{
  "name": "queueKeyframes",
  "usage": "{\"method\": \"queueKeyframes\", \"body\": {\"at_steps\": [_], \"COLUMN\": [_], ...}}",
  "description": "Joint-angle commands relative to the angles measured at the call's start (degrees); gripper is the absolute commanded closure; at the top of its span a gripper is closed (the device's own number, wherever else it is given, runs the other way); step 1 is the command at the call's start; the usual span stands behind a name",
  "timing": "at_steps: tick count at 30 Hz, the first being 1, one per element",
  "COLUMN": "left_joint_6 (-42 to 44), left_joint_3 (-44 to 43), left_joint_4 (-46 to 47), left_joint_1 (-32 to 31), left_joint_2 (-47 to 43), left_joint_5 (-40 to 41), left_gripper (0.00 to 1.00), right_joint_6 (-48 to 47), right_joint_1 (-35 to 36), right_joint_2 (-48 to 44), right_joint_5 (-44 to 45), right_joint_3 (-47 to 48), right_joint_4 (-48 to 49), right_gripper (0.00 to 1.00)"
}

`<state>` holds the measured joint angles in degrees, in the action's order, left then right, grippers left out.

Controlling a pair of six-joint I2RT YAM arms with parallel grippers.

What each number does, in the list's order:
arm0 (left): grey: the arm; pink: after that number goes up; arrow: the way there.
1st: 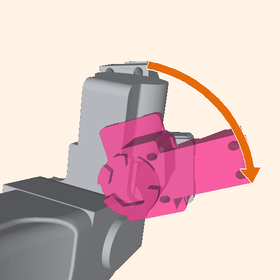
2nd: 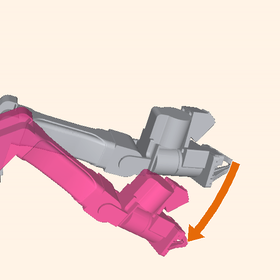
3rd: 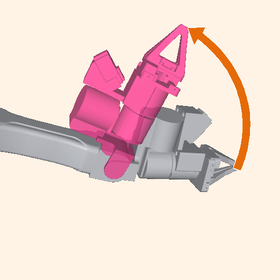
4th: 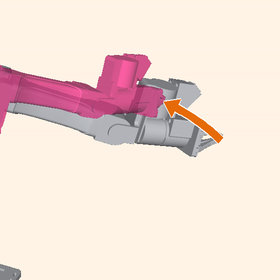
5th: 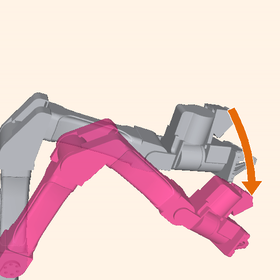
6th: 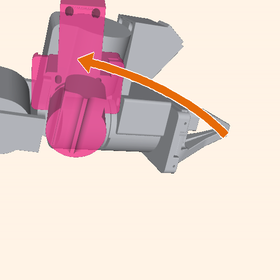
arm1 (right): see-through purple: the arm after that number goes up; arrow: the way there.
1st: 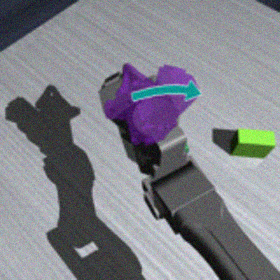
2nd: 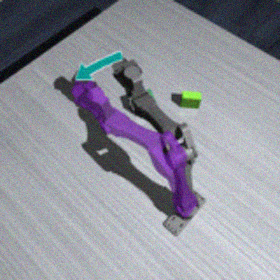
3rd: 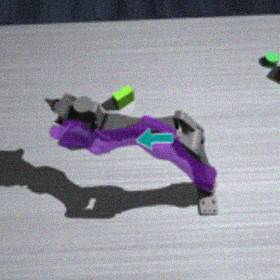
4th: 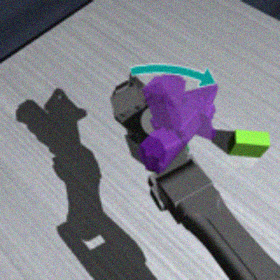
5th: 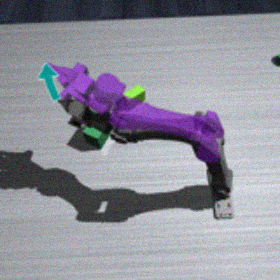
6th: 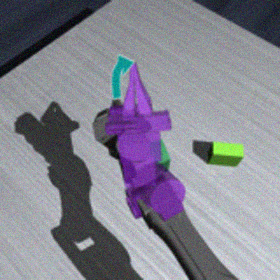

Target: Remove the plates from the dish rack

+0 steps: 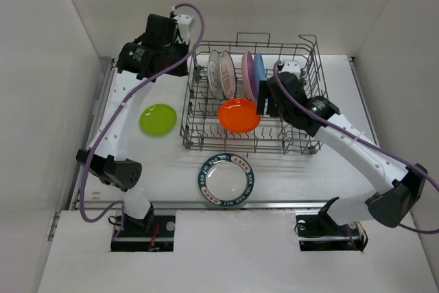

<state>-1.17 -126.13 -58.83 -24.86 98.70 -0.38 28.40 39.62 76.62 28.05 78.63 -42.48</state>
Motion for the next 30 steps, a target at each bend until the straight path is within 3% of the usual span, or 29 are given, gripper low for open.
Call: {"method": "queueKeyframes", "body": {"at_steps": [1, 2, 6, 9, 13, 19, 23, 30], "left_joint_6": [-0.41, 0.37, 2.75, 3.37, 4.50, 5.21, 6.35, 7.49], "left_joint_3": [5.44, 7.54, 7.56, 9.31, 10.11, 12.12, 14.50, 16.17], "left_joint_4": [0.64, 0.64, -5.66, -6.21, -5.68, -5.68, -5.68, -6.21], "left_joint_1": [5.69, 7.36, 7.37, 7.37, 7.37, 7.37, 7.37, 7.37], "left_joint_2": [-3.06, -3.07, 0.53, 2.29, 3.52, 2.74, 2.12, 2.12], "left_joint_5": [-7.85, -14.06, -25.07, -30.79, -33.19, -31.18, -31.69, -33.02], "left_gripper": [1.00, 1.00, 1.00, 0.90, 0.70, 0.66, 0.63, 0.62], "right_joint_6": [-2.91, -3.61, -3.01, 0.15, 2.79, 5.25, 5.26, 4.74], "right_joint_1": [-1.47, -2.34, -3.76, -5.86, -9.63, -12.55, -14.47, -15.62], "right_joint_2": [3.53, 4.41, 7.05, 7.58, 8.19, 10.48, 11.62, 12.94], "right_joint_5": [-1.77, -2.64, -6.43, -8.97, -16.59, -28.04, -34.55, -39.13], "right_joint_3": [5.47, 6.09, 6.71, 5.22, 0.23, -6.20, -9.81, -11.04], "right_joint_4": [4.42, 4.42, 3.29, 3.28, 6.60, 14.17, 20.41, 24.37], "right_gripper": [0.18, 0.18, 0.18, 0.18, 0.18, 0.22, 0.33, 0.72]}}
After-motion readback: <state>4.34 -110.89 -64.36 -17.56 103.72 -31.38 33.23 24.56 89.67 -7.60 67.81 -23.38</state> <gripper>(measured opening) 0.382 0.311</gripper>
